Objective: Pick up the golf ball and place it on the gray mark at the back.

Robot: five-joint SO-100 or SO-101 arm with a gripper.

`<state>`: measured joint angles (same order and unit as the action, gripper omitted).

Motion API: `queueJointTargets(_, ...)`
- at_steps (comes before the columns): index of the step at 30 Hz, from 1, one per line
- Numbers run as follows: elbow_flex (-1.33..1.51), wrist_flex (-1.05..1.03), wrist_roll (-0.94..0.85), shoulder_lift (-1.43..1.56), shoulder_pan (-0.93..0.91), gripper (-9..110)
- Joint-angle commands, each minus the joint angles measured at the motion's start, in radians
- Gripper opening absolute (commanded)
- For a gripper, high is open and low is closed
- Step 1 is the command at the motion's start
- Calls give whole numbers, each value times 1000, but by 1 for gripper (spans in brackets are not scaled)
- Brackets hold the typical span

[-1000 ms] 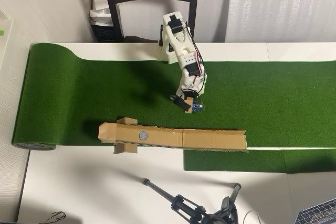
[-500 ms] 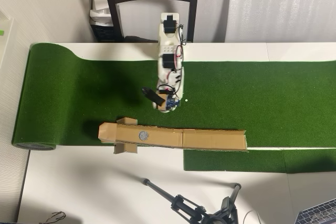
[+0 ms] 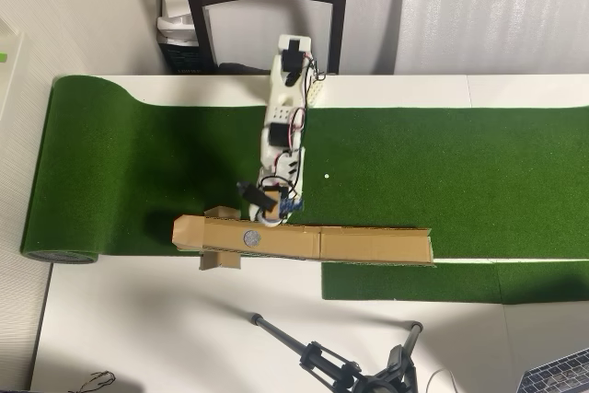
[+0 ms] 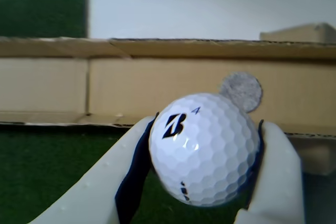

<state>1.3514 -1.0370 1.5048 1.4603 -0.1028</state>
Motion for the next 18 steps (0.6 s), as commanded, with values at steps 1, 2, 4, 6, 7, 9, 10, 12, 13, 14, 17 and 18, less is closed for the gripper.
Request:
queueJointTargets(1, -166, 37, -9, 11, -28, 15)
queueJointTargets(2, -176, 37, -9, 0, -29, 15)
queueJointTargets(4, -207, 37, -9, -25, -43, 15)
queueJointTargets(6, -230, 37, -11, -46, -55, 15)
queueJointTargets(7, -241, 37, -11, -57, -58, 15)
queueJointTargets(9, -261, 37, -9, -72, -61, 15)
queueJointTargets(10, -272, 37, -9, -80, -61, 15)
queueJointTargets(12, -279, 37, -6, -97, -61, 15)
queueJointTargets(13, -279, 37, -2, -103, -61, 15)
queueJointTargets(14, -281, 38, -2, -109, -61, 15)
queueJointTargets(17, -279, 64, -9, -124, -58, 15)
queueJointTargets(18, -278, 67, -9, -127, -55, 15)
